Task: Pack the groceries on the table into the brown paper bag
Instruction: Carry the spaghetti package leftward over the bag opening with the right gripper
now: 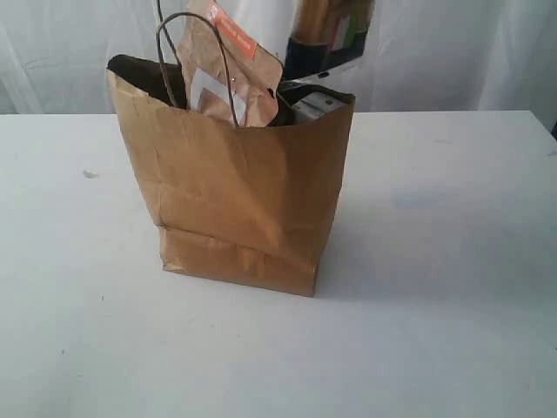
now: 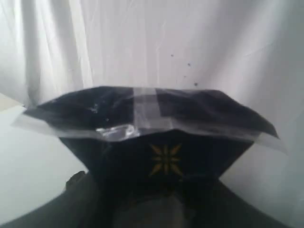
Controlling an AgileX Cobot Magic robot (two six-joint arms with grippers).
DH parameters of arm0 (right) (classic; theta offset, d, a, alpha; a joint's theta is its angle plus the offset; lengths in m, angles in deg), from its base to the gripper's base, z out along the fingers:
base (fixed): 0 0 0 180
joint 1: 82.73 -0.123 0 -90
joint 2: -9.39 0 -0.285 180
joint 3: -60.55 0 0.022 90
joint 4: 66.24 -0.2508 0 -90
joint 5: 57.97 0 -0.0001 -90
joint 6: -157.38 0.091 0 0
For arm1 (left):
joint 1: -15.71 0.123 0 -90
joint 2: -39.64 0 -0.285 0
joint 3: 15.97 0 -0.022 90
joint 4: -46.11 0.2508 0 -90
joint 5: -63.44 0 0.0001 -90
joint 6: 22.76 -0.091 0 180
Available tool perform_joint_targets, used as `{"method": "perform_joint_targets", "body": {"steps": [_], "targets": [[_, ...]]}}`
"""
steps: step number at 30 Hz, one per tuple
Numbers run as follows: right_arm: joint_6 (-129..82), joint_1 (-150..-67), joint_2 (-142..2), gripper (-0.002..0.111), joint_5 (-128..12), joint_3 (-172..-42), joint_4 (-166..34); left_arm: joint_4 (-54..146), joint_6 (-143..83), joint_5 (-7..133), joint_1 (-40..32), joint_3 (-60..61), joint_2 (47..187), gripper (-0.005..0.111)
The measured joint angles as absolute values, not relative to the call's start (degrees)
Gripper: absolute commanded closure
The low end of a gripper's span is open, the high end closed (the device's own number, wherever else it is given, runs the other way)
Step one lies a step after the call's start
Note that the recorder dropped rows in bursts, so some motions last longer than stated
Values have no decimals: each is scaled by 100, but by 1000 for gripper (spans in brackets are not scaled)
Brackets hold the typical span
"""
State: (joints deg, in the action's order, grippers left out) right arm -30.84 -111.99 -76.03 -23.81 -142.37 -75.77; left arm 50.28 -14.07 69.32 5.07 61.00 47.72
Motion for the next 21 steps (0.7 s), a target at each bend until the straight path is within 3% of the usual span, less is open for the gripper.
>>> {"method": "perform_joint_targets", "body": {"steps": [21], "targets": [[-2928,-11806,-8447,108,-3184,-14609,-7706,5028,-1407,6932,507,6100,4772,107]]}}
